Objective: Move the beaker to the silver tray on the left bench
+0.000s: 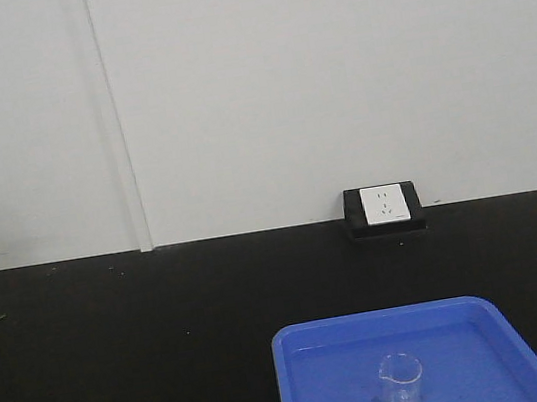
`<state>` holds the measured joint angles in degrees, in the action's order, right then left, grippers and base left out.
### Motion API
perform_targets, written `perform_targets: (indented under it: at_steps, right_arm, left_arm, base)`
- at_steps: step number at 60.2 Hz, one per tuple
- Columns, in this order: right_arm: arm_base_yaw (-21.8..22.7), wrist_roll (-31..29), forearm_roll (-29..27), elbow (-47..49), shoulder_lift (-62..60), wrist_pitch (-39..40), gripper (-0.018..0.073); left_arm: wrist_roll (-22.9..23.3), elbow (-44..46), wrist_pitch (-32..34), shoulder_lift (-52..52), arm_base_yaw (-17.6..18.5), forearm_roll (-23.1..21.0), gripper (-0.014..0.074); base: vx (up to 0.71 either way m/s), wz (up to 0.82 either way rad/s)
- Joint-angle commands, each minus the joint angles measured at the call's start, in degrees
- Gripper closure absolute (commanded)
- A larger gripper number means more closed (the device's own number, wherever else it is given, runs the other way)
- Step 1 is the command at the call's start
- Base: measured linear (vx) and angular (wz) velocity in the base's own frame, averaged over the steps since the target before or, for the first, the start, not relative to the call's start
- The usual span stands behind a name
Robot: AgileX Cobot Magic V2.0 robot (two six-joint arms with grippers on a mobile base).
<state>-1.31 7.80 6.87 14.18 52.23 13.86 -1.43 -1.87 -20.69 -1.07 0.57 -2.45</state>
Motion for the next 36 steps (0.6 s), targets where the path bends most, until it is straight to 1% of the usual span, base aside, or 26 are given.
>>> perform_targets:
  at_steps: [1, 6, 11, 15, 20, 22, 26, 36]
  right_arm:
    - [0.16, 0.0, 0.44, 1.9, 3.28, 11.57, 0.0106]
    - [0.16, 0.0, 2.67, 1.9, 7.44, 17.57, 0.0106]
    - [0.16, 0.37, 7.52, 1.9, 11.99, 22.75, 0.0106]
    - [0.16, 2.77, 14.04, 1.9, 15.83, 26.35, 0.0106]
    - [0.16, 4.72, 21.18, 1.97, 19.41, 30.3, 0.0106]
    - [0.16, 5.06, 23.24, 2.09, 21.28, 32.07, 0.0106]
    - [0.16, 5.11, 24.53, 2.27, 24.86, 35.08, 0.0103]
    - [0.16, 5.0, 24.72, 5.98, 34.6, 39.74, 0.007]
  left_arm:
    - [0.03, -1.2, 4.66, -0.42, 0.31, -0.43, 0.0595]
    - [0.03, -1.2, 4.66, -0.42, 0.31, -0.43, 0.0595]
    - [0.03, -1.2, 4.66, -0.42, 0.31, -0.43, 0.0595]
    - [0.03, -1.2, 4.66, -0.42, 0.31, -0.43, 0.0595]
    - [0.03, -1.2, 4.66, -0.42, 0.31, -0.43, 0.0595]
    - [0.03, -1.2, 4.66, -0.42, 0.31, -0.43, 0.0595]
    - [0.03, -1.2, 4.66, -0.42, 0.31, -0.43, 0.0595]
    - [0.03, -1.2, 4.66, -0.42, 0.31, -0.43, 0.0595]
  base:
    - [0.0, 0.0]
    - [0.0, 0.0]
    - [0.0, 0.0]
    - [0.0, 0.0]
    - [0.0, 0.0]
    - [0.0, 0.0]
    - [0.0, 0.0]
    - [0.0, 0.0]
